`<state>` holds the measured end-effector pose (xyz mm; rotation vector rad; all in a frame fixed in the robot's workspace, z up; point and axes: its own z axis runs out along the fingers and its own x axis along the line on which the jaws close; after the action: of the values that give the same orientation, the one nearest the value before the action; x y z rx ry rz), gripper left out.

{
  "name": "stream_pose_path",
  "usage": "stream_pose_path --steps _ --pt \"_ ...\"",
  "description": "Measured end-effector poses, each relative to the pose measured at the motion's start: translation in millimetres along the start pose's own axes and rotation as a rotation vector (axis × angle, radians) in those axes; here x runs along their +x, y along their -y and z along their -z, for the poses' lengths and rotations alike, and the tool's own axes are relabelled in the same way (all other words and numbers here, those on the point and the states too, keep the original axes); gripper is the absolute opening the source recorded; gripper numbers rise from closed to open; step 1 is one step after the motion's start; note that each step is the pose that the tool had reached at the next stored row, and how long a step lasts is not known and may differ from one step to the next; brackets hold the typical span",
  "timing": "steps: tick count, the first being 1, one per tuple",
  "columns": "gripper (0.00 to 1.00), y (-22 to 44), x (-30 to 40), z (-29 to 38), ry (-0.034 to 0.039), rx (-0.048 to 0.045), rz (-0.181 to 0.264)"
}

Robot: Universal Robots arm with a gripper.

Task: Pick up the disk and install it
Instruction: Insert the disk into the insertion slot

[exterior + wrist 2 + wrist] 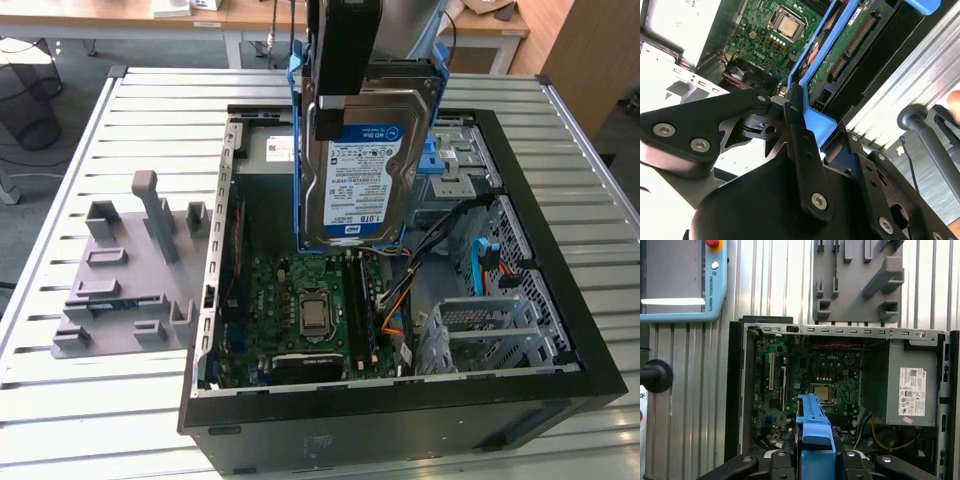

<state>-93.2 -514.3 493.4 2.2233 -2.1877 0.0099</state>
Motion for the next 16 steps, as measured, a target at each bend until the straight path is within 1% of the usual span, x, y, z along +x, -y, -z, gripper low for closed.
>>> stream_pose_path --steps 2,6,10,16 --pt "0.36 1.9 0.0 0.0 0.0 0.0 0.0" --pt "0.36 9.7 0.2 0.1 0.0 0.0 0.0" --pt "0.36 14.5 0.2 0.2 -0.0001 0.0 0.0" --pt "0.36 18.5 1.3 0.1 -0.0004 -0.0001 0.0"
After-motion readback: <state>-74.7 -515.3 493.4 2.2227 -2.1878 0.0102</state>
